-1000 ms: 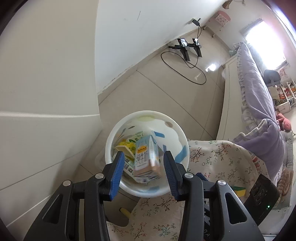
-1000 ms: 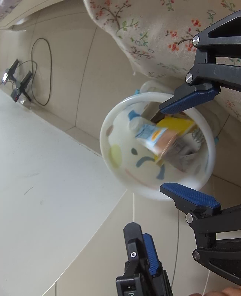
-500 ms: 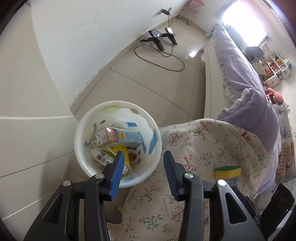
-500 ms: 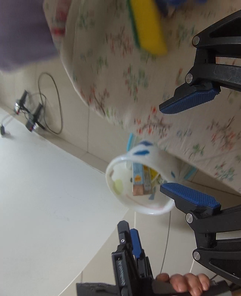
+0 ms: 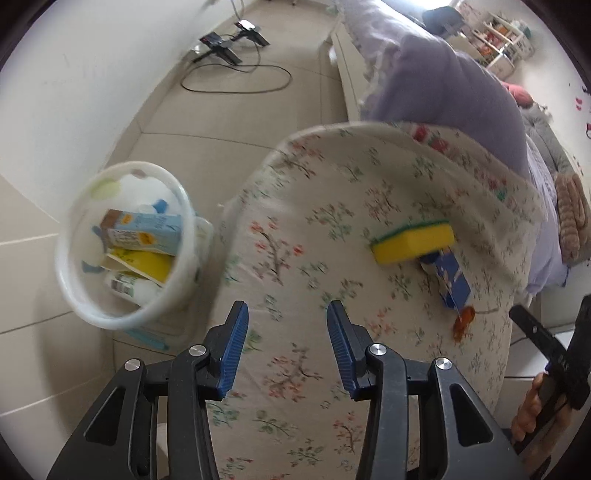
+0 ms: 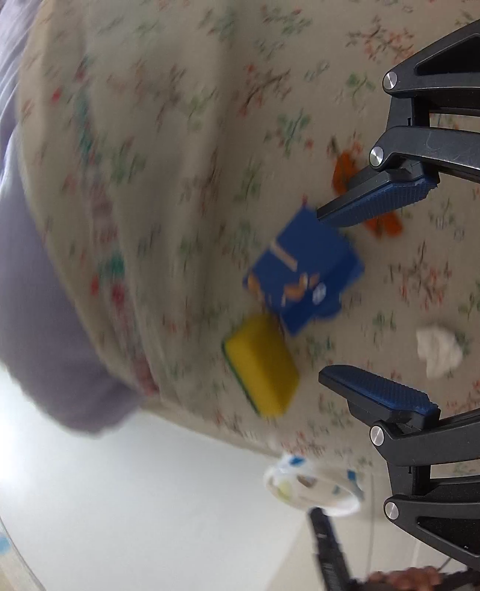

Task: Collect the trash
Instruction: 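Move both tools back over the bed toward the orange peel, then grasp the orange peel with the right gripper, then carry the orange peel to the wastebasket and open the right gripper, then move both tools back over the bed toward the sponge and blue carton, then grasp the yellow sponge with the left gripper while the right grasps the blue carton, then carry the sponge and blue carton to the wastebasket and open both grippers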

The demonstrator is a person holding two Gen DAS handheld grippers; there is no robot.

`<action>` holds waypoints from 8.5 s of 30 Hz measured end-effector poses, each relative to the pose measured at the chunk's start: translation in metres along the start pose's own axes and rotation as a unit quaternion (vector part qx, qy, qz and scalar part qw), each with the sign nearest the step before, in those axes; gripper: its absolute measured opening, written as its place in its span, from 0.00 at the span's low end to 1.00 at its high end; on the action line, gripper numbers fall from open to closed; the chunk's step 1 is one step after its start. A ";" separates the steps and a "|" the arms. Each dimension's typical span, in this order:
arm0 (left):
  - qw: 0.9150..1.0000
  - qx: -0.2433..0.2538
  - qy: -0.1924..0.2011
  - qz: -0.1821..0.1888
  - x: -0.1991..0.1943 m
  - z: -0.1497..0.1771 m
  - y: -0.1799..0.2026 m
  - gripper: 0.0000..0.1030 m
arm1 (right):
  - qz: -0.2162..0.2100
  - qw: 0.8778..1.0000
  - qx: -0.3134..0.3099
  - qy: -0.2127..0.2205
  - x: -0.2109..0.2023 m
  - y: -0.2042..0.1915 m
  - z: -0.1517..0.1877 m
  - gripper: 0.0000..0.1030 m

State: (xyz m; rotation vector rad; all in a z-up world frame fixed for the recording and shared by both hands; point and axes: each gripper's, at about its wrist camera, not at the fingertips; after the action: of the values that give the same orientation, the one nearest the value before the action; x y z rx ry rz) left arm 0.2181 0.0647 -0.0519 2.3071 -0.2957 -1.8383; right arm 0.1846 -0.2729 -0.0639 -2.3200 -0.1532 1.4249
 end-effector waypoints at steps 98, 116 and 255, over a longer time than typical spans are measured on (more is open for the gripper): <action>0.972 -0.219 0.087 0.011 -0.064 -0.035 -0.185 0.11 | -0.104 0.978 -0.175 -0.043 0.126 -0.245 0.025 0.18; 0.967 -0.241 0.079 -0.006 -0.070 -0.036 -0.206 0.33 | -0.144 0.963 -0.207 -0.096 0.196 -0.327 0.041 0.24; 0.987 -0.097 0.122 -0.026 -0.083 -0.034 -0.126 0.18 | -0.029 0.978 -0.203 -0.031 0.056 -0.096 0.020 0.50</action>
State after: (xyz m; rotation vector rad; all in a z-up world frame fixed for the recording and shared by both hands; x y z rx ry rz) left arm 0.2387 0.2088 0.0010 2.3877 -0.0208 -1.5073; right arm 0.2049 -0.1631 -0.0801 -2.5621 -0.5746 1.5549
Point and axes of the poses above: each gripper's, at about its wrist camera, not at the fingertips, and x roughly the way its jaws point, y to its right, z to its underside, and after that the axes turned 2 degrees about -y, right-handed
